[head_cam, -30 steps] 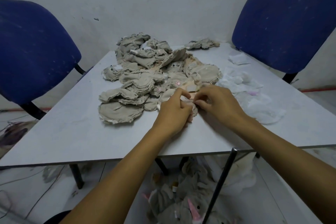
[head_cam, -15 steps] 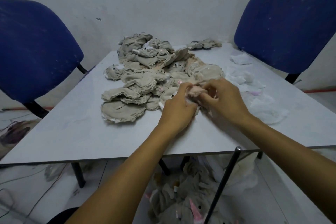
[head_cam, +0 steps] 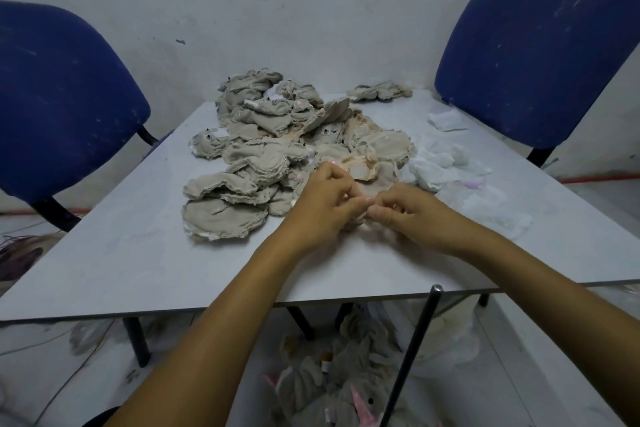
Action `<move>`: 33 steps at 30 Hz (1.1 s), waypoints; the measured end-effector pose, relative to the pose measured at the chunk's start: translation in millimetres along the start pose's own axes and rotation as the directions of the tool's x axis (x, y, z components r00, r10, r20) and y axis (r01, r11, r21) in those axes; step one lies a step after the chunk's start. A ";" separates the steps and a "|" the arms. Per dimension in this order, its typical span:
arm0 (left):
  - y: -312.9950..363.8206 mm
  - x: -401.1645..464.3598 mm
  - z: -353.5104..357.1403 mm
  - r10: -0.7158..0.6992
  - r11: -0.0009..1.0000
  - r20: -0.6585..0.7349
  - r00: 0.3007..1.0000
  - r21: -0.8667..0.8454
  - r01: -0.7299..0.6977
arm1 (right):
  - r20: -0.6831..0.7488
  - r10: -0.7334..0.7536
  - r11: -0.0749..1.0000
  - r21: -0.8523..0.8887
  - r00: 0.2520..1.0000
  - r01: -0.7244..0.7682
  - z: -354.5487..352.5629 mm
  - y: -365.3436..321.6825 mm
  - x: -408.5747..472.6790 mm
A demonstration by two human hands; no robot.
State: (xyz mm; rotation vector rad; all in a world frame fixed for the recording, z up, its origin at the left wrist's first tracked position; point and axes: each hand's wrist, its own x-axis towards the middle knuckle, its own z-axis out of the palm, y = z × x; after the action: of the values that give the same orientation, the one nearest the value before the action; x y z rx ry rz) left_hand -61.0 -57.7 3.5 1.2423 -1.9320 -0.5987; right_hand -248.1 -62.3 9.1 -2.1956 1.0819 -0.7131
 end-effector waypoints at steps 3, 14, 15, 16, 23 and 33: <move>3.7 -1.6 8.6 -0.060 0.987 -0.065 0.996 -0.150 0.049 | 0.148 -0.026 0.974 0.226 0.989 -0.009 -5.1 -6.3 -7.4; 15.7 -11.0 20.7 -0.140 0.865 -0.129 0.982 -0.499 0.057 | -0.395 0.246 0.892 0.449 0.885 -0.048 15.4 2.1 1.0; 13.6 -12.0 21.0 -0.129 0.904 -0.168 0.977 -0.425 0.047 | -0.429 0.239 0.913 0.405 0.871 -0.050 17.9 4.4 1.4; 12.8 -12.7 20.8 -0.121 0.941 -0.211 0.970 -0.337 0.044 | -0.441 0.224 0.924 0.380 0.869 -0.045 20.2 6.1 0.4; 16.4 -11.4 7.6 -0.322 0.744 0.085 0.943 -0.593 0.307 | -0.366 0.129 0.928 0.373 0.921 0.018 28.2 7.2 -4.6; 8.2 -4.6 -5.8 -0.119 0.975 0.005 0.993 -0.187 0.118 | -0.513 0.252 0.944 0.318 0.820 -0.091 34.7 11.7 5.8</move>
State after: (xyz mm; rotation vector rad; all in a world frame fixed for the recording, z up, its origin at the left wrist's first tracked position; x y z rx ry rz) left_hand -59.8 -50.0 11.3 1.2432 -1.7604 -0.8181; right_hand -227.5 -63.8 -21.7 -1.6533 1.3367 -1.3757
